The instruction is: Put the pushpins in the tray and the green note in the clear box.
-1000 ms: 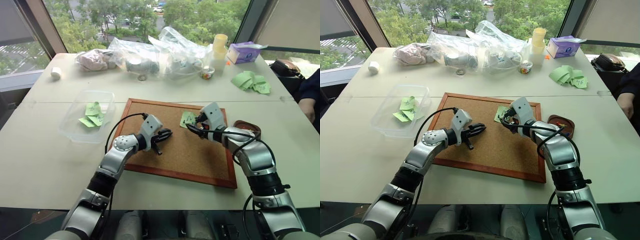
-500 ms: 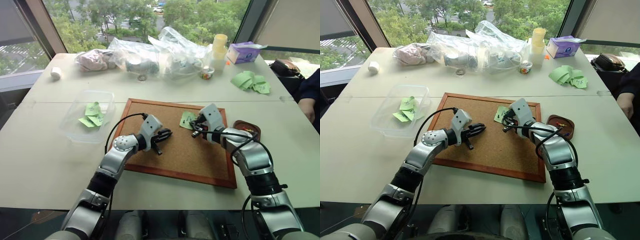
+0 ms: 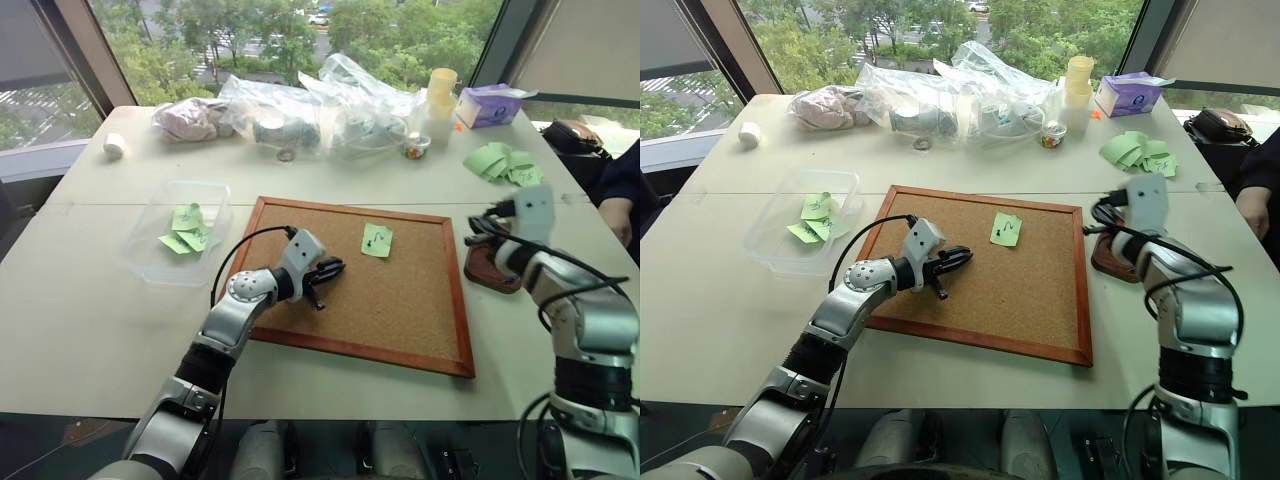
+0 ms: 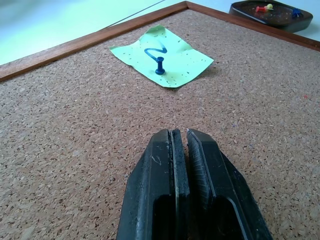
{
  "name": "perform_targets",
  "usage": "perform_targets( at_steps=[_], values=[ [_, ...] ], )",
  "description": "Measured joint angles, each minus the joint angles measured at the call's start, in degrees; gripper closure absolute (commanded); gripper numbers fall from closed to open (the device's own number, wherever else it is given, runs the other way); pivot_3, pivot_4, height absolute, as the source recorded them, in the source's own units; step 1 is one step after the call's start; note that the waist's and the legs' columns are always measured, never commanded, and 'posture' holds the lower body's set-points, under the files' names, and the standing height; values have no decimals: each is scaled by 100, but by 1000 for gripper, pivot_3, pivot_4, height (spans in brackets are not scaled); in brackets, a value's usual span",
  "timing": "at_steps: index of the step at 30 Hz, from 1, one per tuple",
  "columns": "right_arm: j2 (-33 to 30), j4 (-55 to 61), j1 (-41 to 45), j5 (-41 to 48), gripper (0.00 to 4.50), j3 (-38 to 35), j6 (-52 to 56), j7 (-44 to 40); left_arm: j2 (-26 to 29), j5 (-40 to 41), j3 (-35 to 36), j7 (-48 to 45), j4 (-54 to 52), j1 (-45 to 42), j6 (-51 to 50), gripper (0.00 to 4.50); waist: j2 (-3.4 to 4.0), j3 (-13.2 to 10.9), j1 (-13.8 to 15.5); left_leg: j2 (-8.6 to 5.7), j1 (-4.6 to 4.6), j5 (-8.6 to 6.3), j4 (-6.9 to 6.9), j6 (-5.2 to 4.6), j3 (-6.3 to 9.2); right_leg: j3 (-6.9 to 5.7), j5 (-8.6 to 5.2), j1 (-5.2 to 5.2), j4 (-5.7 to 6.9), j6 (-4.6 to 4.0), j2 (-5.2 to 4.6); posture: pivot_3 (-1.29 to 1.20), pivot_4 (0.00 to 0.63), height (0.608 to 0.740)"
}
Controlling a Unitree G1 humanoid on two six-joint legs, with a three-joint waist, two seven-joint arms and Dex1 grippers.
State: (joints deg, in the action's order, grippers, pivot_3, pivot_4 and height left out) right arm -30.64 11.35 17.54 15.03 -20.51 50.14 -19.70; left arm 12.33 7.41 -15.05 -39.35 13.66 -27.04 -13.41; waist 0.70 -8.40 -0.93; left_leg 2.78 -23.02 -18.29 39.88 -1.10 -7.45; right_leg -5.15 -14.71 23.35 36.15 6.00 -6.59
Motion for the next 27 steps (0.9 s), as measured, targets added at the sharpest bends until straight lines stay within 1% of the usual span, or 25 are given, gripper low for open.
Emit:
perform_targets(
  at_steps=[7,8,10,12,17,23,27],
  values=[
    [-24,-14,-405,103,4435,-163,198,16,-9,-4,-7,-12,134,-60,87,3985,3,2,9,1,6,-2,-1,-3,3,0,2,-3,1,-4,0,0,150,740],
    [-24,-25,-433,105,4186,-163,200,15,-9,-4,-6,-13,150,-63,112,3985,3,2,11,1,5,-2,-2,-3,3,0,2,-3,1,-5,0,0,150,740],
    [-24,-28,-509,120,3612,-163,200,10,-8,-7,-6,-13,180,-75,140,3985,3,2,11,1,6,-2,-2,-3,3,0,2,-3,1,-5,0,0,150,740],
    [-23,-28,-580,149,2755,-163,200,19,-7,-8,-4,-13,189,-78,148,3985,3,2,10,1,6,-2,-2,-3,3,0,2,-3,1,-5,0,0,150,740],
    [-73,-28,-580,168,56,-194,200,37,-7,-13,-2,-13,190,-79,150,3985,3,2,11,1,6,-2,-2,-3,4,0,2,-3,1,-5,0,0,150,740],
    [-195,96,-448,294,16,-177,208,-62,-1,-14,5,-13,196,-81,152,3985,3,2,5,1,6,-2,-2,-3,4,0,2,-2,1,-5,0,0,150,740],
    [-59,536,48,586,16,307,406,-200,2,-15,12,-13,216,-94,153,3985,3,2,-5,4,6,-2,-2,-3,6,0,2,-2,1,-5,1,0,150,740]
  ],
)
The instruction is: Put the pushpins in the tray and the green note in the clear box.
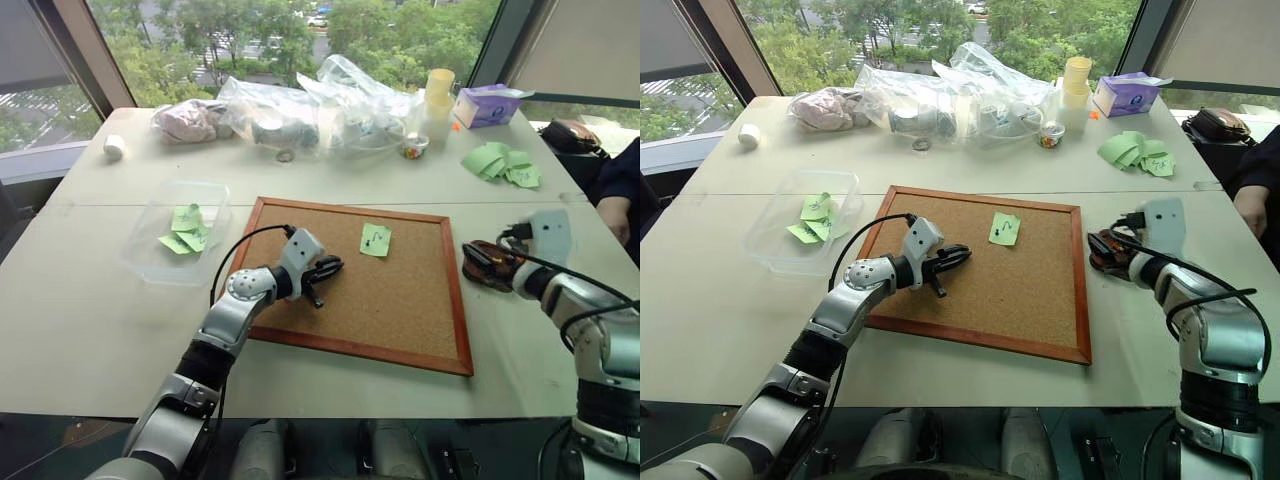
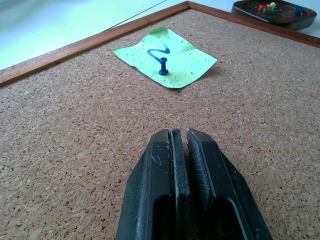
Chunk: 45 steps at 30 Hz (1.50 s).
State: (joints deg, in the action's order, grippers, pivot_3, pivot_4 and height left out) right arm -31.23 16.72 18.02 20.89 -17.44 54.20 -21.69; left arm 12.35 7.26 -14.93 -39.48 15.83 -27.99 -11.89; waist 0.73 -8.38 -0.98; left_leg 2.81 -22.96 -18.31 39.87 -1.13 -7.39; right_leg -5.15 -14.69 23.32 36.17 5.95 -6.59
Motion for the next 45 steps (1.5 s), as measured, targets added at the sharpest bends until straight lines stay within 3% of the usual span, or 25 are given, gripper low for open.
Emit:
perform_targets(
  at_steps=[6,9,12,27,30,32,33,38,45],
  values=[
    [743,89,637,120,16,1184,26,-15,-19,0,-10,0,45,-51,2,3985,-2,-1,11,-1,-4,0,0,0,2,-1,0,2,0,0,-1,0,150,740],
    [916,-144,764,27,855,1604,-132,-29,-21,0,-11,1,60,-72,1,3985,-2,-1,13,-2,-7,0,1,0,1,-2,1,3,0,0,-2,0,150,740],
    [965,-466,797,-142,2397,1903,-397,-100,1,-1,4,5,37,-54,-3,3985,-2,-1,8,-3,-7,0,1,-1,1,-2,1,3,0,0,-1,0,150,740],
    [1163,-1945,1047,-708,2397,2278,-1486,-338,51,-5,19,119,-147,68,-34,3985,-3,-2,-24,-1,-6,6,-1,11,-6,-2,1,6,1,1,3,0,150,740],
    [1170,-2039,1051,-794,3279,2283,-1622,-353,55,-5,19,120,-149,70,-36,3985,-3,-2,-26,0,-6,6,-1,11,-7,-2,1,6,1,1,4,0,150,740],
    [1179,-2074,1054,-850,4262,2282,-1675,-356,60,-5,19,120,-151,72,-36,3985,-3,-2,-27,1,-5,7,-2,12,-6,-2,1,6,1,1,4,0,150,740],
    [1210,-2083,1053,-857,4387,2288,-1688,-374,65,-5,20,121,-151,73,-36,3985,-3,-2,-29,1,-5,8,-3,14,-6,-2,1,6,1,1,5,0,150,740],
    [1215,-1977,1046,-892,4387,2283,-1627,-389,80,-4,22,121,-193,96,-41,3985,-3,-2,-36,2,-7,13,-4,22,-7,-1,1,10,0,1,5,0,150,740],
    [1014,-610,1038,-768,4387,2165,-1148,-426,89,-4,22,121,-249,107,-115,3985,-3,-2,-33,3,-10,9,-12,15,-8,-1,0,15,-3,0,4,0,150,740]
  ],
)
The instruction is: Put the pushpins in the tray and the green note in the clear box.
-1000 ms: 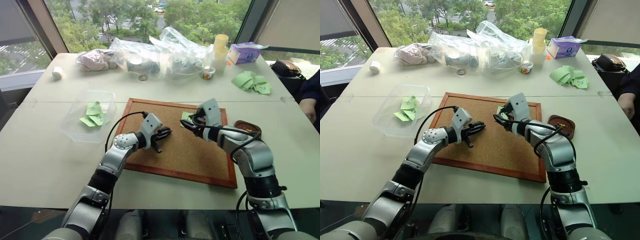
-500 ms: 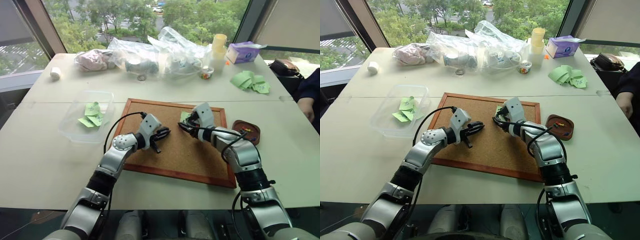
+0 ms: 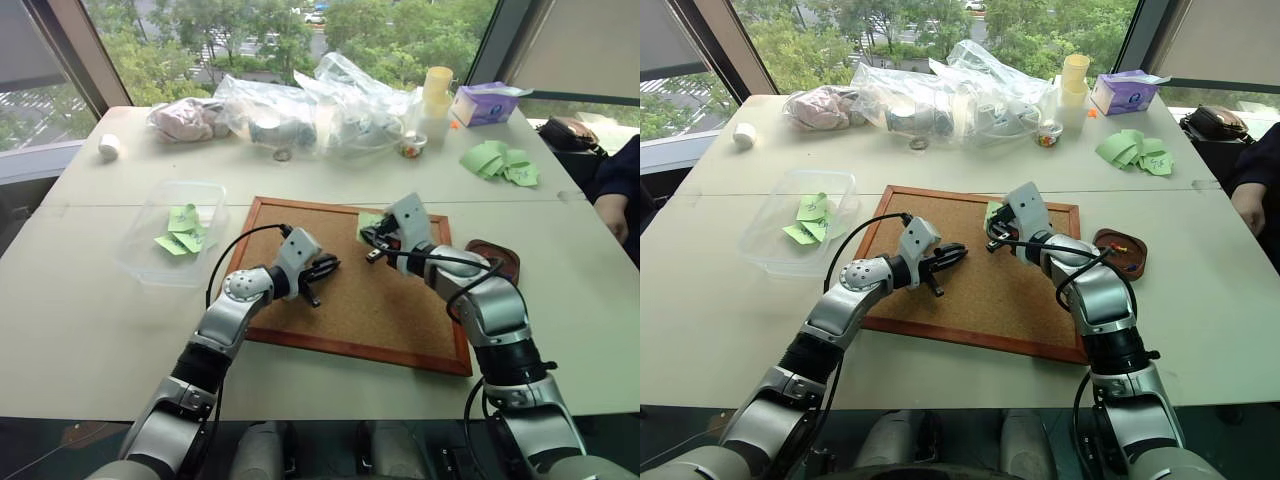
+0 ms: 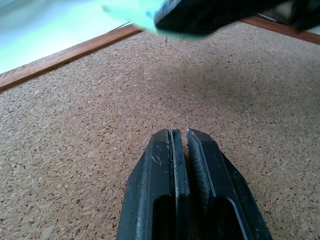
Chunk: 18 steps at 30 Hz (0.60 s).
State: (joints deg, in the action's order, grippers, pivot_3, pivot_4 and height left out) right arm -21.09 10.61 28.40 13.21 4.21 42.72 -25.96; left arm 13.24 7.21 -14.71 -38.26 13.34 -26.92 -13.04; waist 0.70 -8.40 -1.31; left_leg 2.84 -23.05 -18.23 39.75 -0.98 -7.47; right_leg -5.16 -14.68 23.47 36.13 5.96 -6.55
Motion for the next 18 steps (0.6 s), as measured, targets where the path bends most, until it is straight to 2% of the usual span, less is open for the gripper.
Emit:
perform_targets(
  at_steps=[4,7,10,12,15,16,18],
  values=[
    [-269,678,-164,164,4387,-84,401,-84,-11,43,15,-18,-7,-41,-124,3985,0,0,14,0,0,-2,-2,-4,1,0,0,1,-1,0,0,0,150,740],
    [-582,1241,-446,296,4387,-83,624,-278,-54,401,275,-64,-46,-176,-654,3985,-7,-5,8,0,-4,-4,-2,-7,2,0,0,5,-1,0,-2,0,150,740],
    [-854,1689,-693,420,4500,-83,793,-435,-89,970,817,-84,-46,-387,-1449,3111,-27,-18,22,-2,-26,-3,-1,-6,6,-1,0,26,2,0,-1,0,150,740],
    [-981,1867,-810,470,4500,-81,840,-491,-110,1250,1006,-134,-68,-552,-1788,2265,-39,-27,55,-6,-36,8,0,12,6,0,0,33,0,1,-1,0,150,740],
    [-1090,2127,-888,523,4500,-37,884,-544,-318,1792,1426,-139,-99,-911,-2371,739,-60,-40,99,-14,-44,12,7,20,7,-1,0,30,-6,2,-7,0,150,740],
    [-1136,2192,-903,523,4500,-12,884,-553,-407,1969,1552,-120,-100,-1016,-2527,399,-65,-42,102,-16,-45,9,9,14,7,-1,0,28,-8,3,-10,0,150,740],
    [-1180,2286,-951,514,4500,6,880,-562,-586,2287,1792,-10,-41,-1213,-2869,399,-73,-48,91,-19,-45,6,12,9,6,-1,0,24,-12,4,-12,0,150,740]
  ],
)
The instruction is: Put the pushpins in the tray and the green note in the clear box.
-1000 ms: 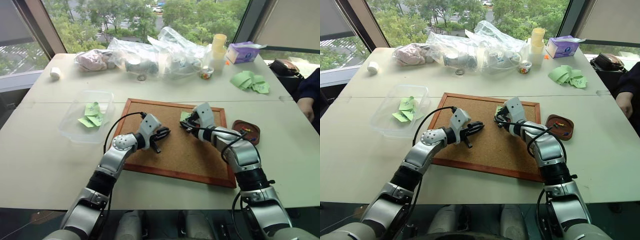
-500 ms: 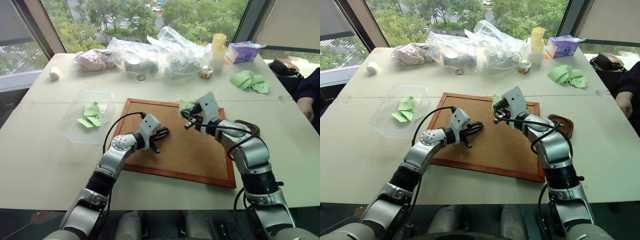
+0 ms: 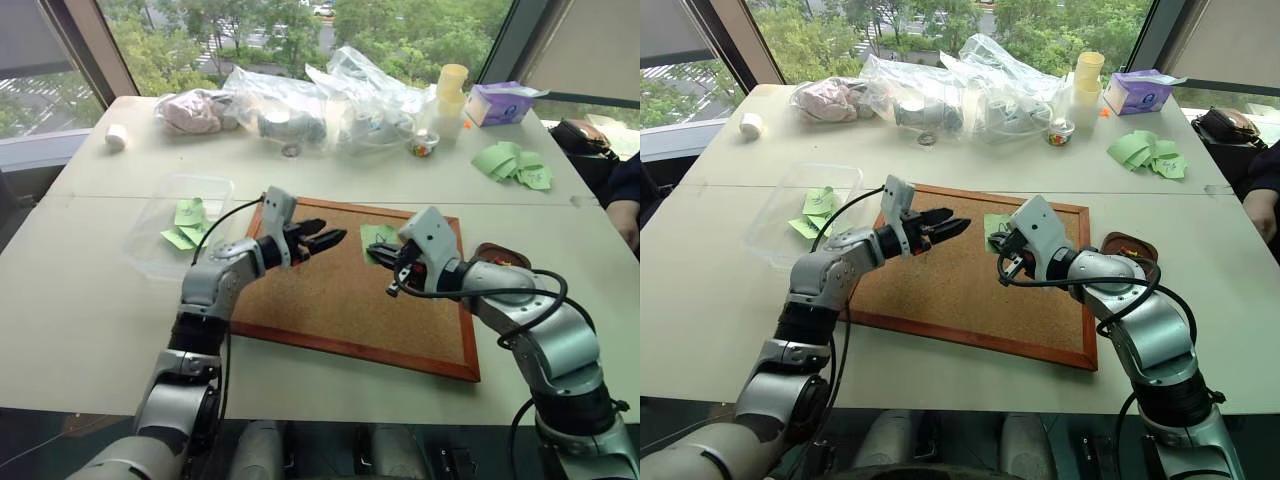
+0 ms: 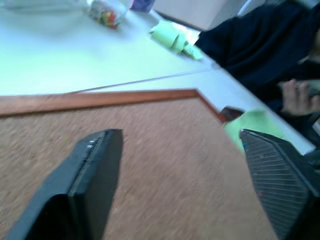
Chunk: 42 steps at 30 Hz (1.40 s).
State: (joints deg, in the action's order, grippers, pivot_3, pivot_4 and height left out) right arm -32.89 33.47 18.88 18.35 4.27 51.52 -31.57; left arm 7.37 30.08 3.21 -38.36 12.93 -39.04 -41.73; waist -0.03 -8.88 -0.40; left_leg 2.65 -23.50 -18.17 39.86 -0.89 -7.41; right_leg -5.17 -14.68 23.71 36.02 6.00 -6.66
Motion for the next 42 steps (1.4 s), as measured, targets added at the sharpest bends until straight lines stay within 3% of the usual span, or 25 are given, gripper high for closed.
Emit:
perform_targets(
  at_steps=[12,15,20,22,31,36,42],
  values=[
    [-66,299,-30,-3,4500,165,2,35,-566,955,654,515,613,-229,-1701,399,-49,-31,-19,-9,1,5,2,10,1,-2,-1,-1,3,4,4,0,150,740],
    [-85,300,-30,-5,4500,165,8,48,-591,1065,720,587,613,-231,-1832,1276,-50,-31,-17,-8,1,6,2,11,1,-2,-1,-1,3,4,4,0,150,740],
    [-138,321,-40,-9,4500,165,8,80,-684,1202,799,637,613,-237,-1975,3729,-50,-31,-16,-10,1,7,2,13,0,-2,-1,-1,3,4,4,0,150,740],
    [-156,349,-42,-9,4500,165,8,83,-733,1277,859,652,612,-237,-2019,4480,-50,-31,-17,-10,1,8,2,14,0,-2,-1,-1,3,4,4,0,150,740],
    [-194,374,-40,125,4500,-226,154,146,-682,1265,665,623,605,-255,-1838,4480,-50,-31,3,-15,2,9,3,17,0,-2,-1,-3,4,4,4,0,150,740],
    [-271,463,-138,390,4500,-1585,574,336,-462,1039,747,642,740,-253,-1362,4480,-50,-31,13,-14,2,9,3,17,1,-4,-1,-3,4,3,4,0,150,740],
    [-334,93,-759,363,4500,-2516,737,584,-400,998,835,639,781,-264,-1027,4480,-50,-31,101,-15,2,9,3,17,-2,-4,-1,-4,3,3,4,0,150,740]
  ],
)
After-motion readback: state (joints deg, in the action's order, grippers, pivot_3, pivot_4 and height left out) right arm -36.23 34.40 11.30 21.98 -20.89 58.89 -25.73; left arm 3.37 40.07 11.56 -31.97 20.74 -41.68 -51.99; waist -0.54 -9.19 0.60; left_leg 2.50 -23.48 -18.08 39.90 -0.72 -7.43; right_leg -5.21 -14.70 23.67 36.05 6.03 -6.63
